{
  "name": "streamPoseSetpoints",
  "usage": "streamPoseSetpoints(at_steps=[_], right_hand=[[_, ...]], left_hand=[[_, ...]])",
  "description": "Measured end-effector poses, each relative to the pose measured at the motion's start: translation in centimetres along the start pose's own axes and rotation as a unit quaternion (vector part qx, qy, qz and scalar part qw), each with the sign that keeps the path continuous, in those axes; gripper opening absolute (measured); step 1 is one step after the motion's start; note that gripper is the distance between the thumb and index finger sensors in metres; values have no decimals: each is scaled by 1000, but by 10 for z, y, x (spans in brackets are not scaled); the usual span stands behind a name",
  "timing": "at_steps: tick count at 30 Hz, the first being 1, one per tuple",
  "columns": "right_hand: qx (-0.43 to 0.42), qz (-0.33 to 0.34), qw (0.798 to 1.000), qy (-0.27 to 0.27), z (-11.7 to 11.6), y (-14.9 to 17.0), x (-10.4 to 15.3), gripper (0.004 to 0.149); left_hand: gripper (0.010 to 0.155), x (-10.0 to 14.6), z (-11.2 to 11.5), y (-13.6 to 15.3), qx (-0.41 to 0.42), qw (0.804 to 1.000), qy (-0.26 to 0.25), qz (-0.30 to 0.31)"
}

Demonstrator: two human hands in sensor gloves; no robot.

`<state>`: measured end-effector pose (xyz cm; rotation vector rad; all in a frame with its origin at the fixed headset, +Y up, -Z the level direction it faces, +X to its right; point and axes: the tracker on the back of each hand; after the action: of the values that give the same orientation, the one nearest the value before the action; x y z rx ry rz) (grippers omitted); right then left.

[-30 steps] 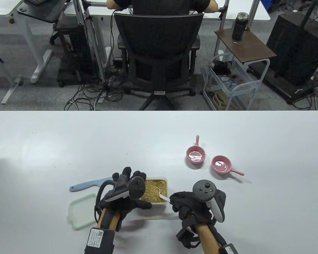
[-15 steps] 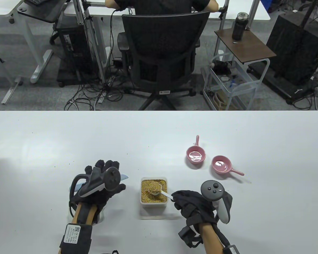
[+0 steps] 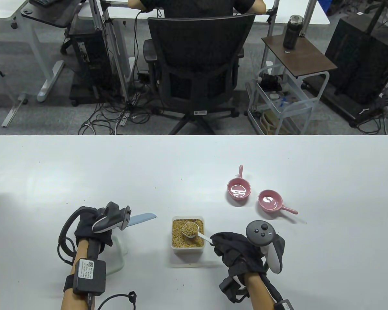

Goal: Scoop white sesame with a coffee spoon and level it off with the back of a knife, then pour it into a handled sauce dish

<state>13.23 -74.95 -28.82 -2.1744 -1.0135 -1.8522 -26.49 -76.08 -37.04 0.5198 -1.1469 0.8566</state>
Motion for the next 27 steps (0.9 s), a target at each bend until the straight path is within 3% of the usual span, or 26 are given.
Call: streamPoseSetpoints(at_steps=[7, 9, 14, 20, 27], right_hand=[[-7, -1, 1000, 0, 2, 2, 0, 37], [-6, 0, 1000, -1, 2, 2, 0, 37], [-8, 0, 1000, -1, 2, 2, 0, 37], [-16, 1, 1000, 0, 3, 2, 0, 37], [-20, 2, 1000, -4, 3, 3, 1, 37]], left_hand=[[52, -3, -3, 3, -2, 1000, 19, 19], [44, -4, -1, 1, 1, 1000, 12, 28], [43, 3, -3, 2, -3, 999, -22, 23], [45, 25, -27, 3, 10, 996, -92, 11], [47, 71, -65, -8, 116, 973, -200, 29]])
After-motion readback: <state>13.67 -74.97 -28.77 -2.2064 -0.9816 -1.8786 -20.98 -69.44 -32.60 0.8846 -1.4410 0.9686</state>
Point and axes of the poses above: the tracker on the back of each hand, its own y axis roughly to the little-finger side, its own x axis roughly from the fingertips to the wrist, z = x × y, and after that the axes turned 5 degrees about -z, right-handed
